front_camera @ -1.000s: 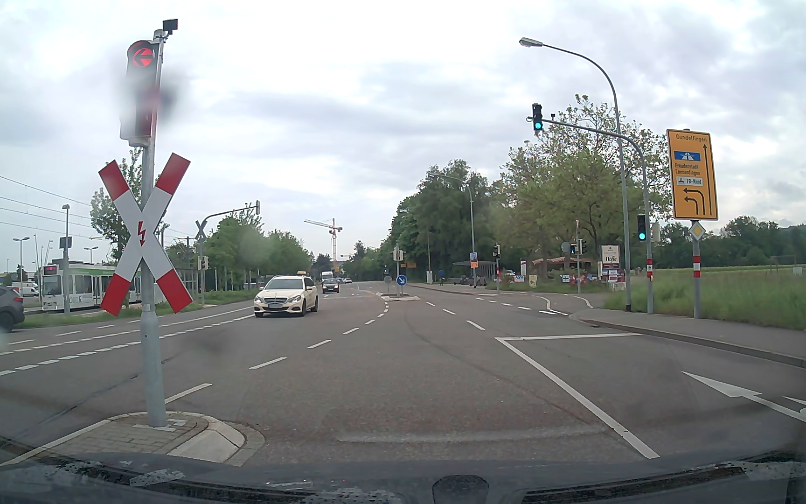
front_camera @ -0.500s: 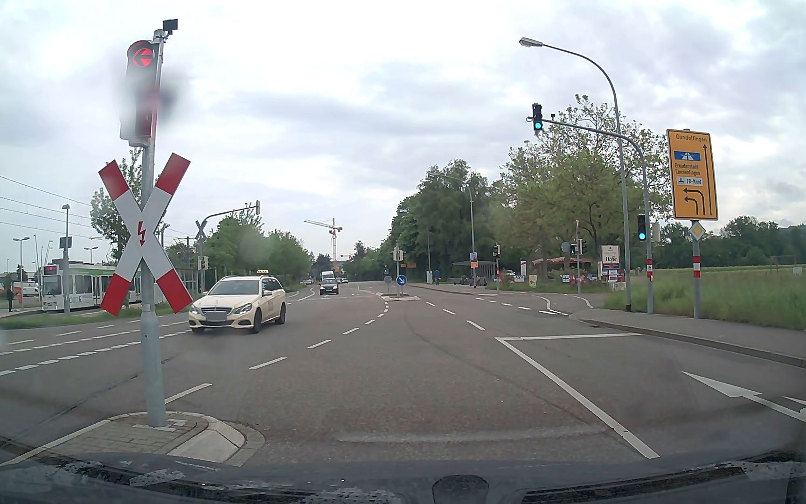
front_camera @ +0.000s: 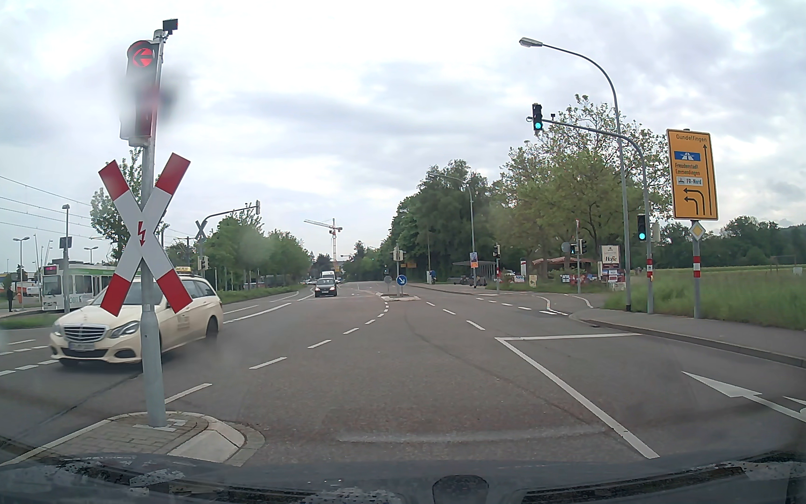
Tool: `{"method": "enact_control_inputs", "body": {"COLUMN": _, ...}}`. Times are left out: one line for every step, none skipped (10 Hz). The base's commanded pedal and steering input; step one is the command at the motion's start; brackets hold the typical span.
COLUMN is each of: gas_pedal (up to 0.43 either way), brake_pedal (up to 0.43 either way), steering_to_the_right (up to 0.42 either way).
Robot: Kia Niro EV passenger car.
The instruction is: Follow the waypoints while adhering to traffic rules and regulations
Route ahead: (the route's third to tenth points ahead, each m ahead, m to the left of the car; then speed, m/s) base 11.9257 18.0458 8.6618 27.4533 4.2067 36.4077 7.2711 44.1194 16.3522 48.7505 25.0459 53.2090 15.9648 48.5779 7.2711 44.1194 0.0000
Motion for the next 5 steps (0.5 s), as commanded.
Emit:
{"method": "enact_control_inputs", "body": {"gas_pedal": 0.000, "brake_pedal": 0.195, "steering_to_the_right": 0.009}}
{"method": "enact_control_inputs", "body": {"gas_pedal": 0.000, "brake_pedal": 0.195, "steering_to_the_right": 0.009}}
{"method": "enact_control_inputs", "body": {"gas_pedal": 0.000, "brake_pedal": 0.195, "steering_to_the_right": 0.009}}
{"method": "enact_control_inputs", "body": {"gas_pedal": 0.000, "brake_pedal": 0.195, "steering_to_the_right": 0.009}}
{"method": "enact_control_inputs", "body": {"gas_pedal": 0.000, "brake_pedal": 0.195, "steering_to_the_right": 0.009}}
